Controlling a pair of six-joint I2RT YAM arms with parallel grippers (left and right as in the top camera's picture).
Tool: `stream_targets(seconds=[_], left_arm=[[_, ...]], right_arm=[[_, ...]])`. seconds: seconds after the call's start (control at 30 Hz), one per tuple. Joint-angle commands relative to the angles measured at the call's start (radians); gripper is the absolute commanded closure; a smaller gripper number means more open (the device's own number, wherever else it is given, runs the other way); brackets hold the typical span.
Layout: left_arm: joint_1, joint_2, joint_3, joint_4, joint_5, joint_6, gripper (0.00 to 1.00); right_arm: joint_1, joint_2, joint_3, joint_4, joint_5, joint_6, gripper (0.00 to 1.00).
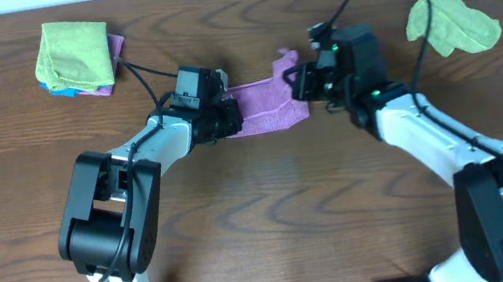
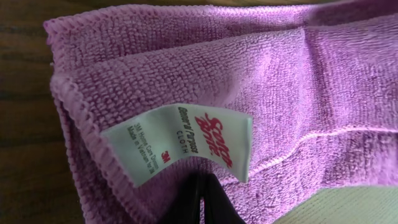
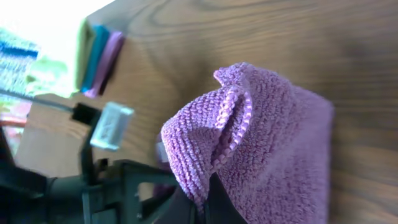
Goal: Fold the cloth
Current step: 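Regrasp the folded strip ends and bring the right gripper toward the left, then release the right gripper and withdraw it, leaving the folded cloth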
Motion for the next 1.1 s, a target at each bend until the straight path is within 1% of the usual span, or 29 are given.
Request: stream_targets(seconds=[0.0, 0.17, 0.33, 0.73, 1.0, 1.03, 1.07], left_arm=[[-0.002, 0.014, 0.003, -0.010, -0.025, -0.011, 0.94], [-0.002, 0.014, 0.005, -0.010, -0.021, -0.011, 0.94], [0.005, -0.017, 0.010, -0.024, -0.021, -0.011, 0.94], [0.072, -0.209, 0.010, -0.106, -0.021, -0.010, 0.94], [0.118, -0.328, 0.010, -0.127, -0.023, -0.011, 0.94], [0.125, -0.341, 0.010, -0.126, -0.024, -0.011, 0.94], [0.130, -0.348, 0.010, -0.126, -0.026, -0.011, 0.94]], right_arm=[[0.071, -0.006, 0.005, 0.010, 0.089, 0.016, 0.99], [0.141, 0.037, 0.005, 0.043, 0.136, 0.035, 0.99], [0.154, 0.103, 0.005, 0.097, 0.134, 0.087, 0.99], [0.193, 0.136, 0.006, 0.179, 0.145, 0.088, 0.99], [0.206, 0.172, 0.019, 0.190, 0.146, 0.088, 0.99], [0.214, 0.172, 0.019, 0.199, 0.146, 0.088, 0.96], [0.217, 0.172, 0.019, 0.202, 0.146, 0.088, 0.91]])
